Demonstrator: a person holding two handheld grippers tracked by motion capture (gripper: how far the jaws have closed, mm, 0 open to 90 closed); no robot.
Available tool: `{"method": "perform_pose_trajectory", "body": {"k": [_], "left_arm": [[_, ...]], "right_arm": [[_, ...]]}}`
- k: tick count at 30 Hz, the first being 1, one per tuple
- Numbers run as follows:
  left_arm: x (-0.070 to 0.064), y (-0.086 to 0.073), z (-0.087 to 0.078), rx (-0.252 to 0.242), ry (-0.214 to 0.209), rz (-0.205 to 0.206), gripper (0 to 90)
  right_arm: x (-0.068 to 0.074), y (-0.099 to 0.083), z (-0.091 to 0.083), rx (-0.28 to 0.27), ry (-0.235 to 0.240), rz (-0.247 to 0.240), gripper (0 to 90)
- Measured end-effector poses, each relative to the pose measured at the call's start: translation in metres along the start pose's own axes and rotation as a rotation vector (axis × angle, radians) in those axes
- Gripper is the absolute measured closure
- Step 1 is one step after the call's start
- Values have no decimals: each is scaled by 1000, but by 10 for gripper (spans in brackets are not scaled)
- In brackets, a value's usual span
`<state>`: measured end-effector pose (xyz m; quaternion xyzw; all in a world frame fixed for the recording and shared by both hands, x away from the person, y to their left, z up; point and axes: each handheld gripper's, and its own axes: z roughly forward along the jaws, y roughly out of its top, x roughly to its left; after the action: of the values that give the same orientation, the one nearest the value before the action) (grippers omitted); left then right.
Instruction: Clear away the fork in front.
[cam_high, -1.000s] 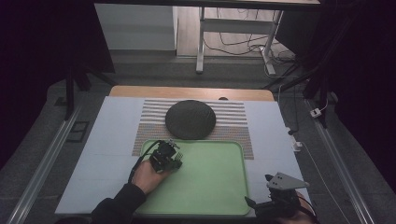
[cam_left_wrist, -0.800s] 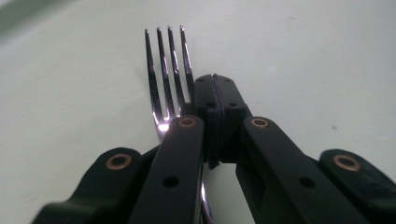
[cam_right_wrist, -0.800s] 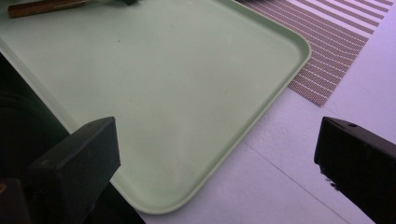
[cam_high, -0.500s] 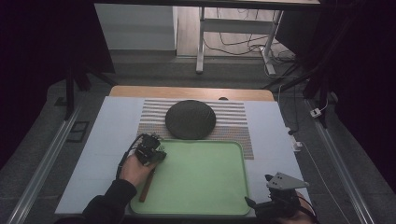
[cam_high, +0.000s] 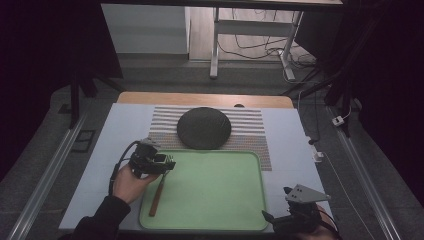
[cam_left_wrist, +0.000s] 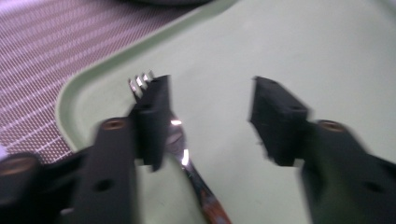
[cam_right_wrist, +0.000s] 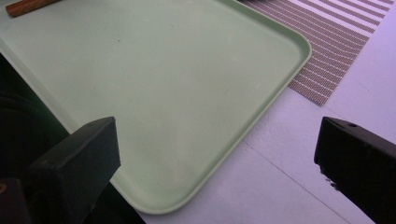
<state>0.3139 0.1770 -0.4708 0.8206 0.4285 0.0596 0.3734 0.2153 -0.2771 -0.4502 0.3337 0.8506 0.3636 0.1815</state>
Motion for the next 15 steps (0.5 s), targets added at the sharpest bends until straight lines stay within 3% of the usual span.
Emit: {"method": "perform_pose_trajectory", "body": {"k": [4, 7, 12, 15], "left_arm": [[-9, -16, -31, -108, -29, 11, 206], [-15, -33, -52, -151, -23, 17, 146], [-21, -68, -80, -169, -3, 36, 19], [-20, -89, -94, -181, 11, 12, 0]], "right_arm": [[0, 0, 0, 4, -4, 16, 0], [-1, 0, 0, 2, -5, 24, 0], [-3, 0, 0, 3, -9, 54, 0], [-4, 0, 0, 0, -9, 71, 0]]}}
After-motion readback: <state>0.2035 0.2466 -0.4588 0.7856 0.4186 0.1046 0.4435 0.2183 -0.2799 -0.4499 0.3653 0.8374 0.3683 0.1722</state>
